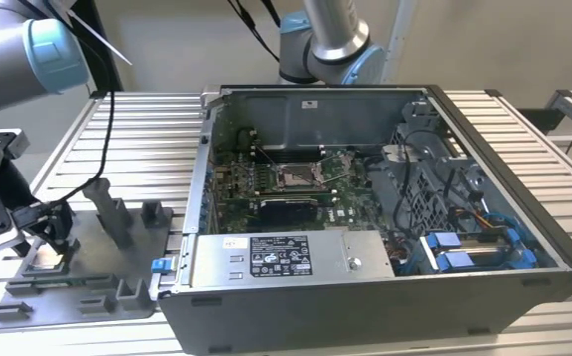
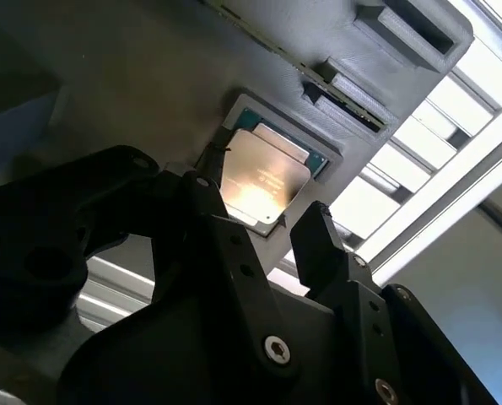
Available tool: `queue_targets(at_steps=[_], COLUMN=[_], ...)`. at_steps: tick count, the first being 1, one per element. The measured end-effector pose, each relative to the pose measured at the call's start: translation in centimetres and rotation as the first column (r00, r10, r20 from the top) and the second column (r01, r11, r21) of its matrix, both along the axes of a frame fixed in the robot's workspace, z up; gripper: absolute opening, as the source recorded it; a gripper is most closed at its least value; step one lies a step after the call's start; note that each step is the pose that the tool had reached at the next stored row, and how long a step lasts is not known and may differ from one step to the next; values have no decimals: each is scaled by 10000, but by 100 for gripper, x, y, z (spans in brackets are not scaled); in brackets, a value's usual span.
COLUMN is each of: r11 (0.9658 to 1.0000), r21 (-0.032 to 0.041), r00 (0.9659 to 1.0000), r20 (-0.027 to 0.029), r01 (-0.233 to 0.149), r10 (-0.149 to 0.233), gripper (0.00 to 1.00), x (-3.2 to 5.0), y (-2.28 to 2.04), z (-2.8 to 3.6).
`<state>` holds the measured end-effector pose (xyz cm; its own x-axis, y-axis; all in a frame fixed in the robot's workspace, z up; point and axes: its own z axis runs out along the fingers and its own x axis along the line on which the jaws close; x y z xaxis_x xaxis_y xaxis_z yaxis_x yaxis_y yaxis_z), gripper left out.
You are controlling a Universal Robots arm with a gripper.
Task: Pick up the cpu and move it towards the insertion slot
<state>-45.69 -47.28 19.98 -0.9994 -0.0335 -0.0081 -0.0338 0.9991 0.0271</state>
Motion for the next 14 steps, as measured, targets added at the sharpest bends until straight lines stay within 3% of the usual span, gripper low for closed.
queue_targets(at_steps=[14], r11=[9997], r21=[-6], r00=[9997], r20=[0], r01=[-253], r10=[253], gripper=[100], x=[1], y=[-1], z=[-101])
